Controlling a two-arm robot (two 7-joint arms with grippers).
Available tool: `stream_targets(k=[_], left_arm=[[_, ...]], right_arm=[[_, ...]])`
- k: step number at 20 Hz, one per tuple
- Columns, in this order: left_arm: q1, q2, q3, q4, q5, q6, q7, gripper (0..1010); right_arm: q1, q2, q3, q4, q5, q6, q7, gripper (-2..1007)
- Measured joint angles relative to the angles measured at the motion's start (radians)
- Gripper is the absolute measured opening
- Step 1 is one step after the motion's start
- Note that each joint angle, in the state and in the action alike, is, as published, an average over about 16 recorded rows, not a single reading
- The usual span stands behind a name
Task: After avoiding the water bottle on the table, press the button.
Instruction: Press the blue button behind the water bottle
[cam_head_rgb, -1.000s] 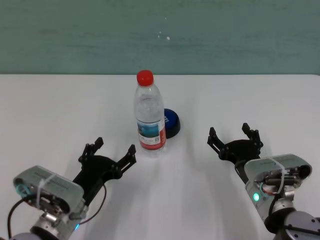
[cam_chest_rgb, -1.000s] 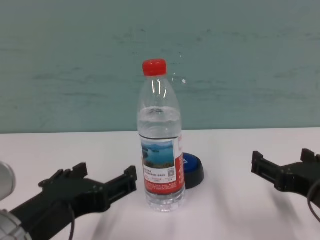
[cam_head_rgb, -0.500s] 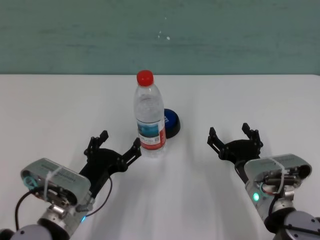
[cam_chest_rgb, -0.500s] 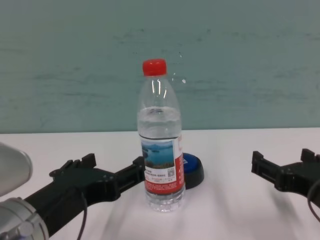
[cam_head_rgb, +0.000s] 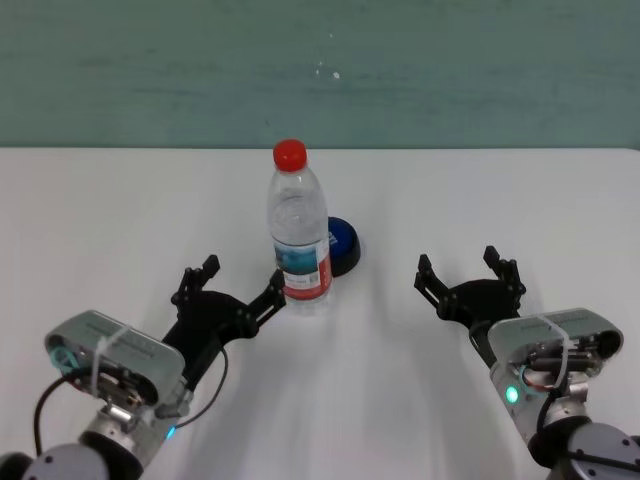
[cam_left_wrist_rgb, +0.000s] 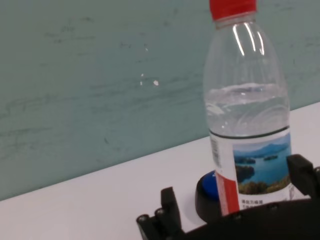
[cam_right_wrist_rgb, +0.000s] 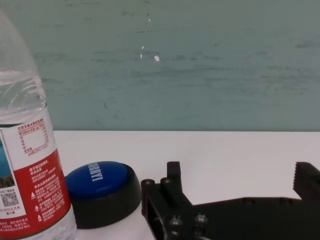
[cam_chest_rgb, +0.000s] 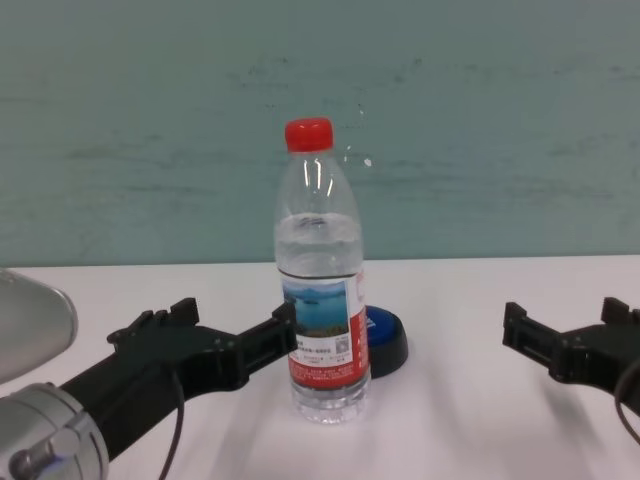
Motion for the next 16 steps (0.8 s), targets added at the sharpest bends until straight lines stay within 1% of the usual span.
stream_targets(k=[16], left_arm=[[-0.031,-0.018,0.011,0.053,0.032,-0.017,0.016,1010]], right_arm=[[0.0,0.0,0.0,0.0,0.0,0.0,0.0,1004]])
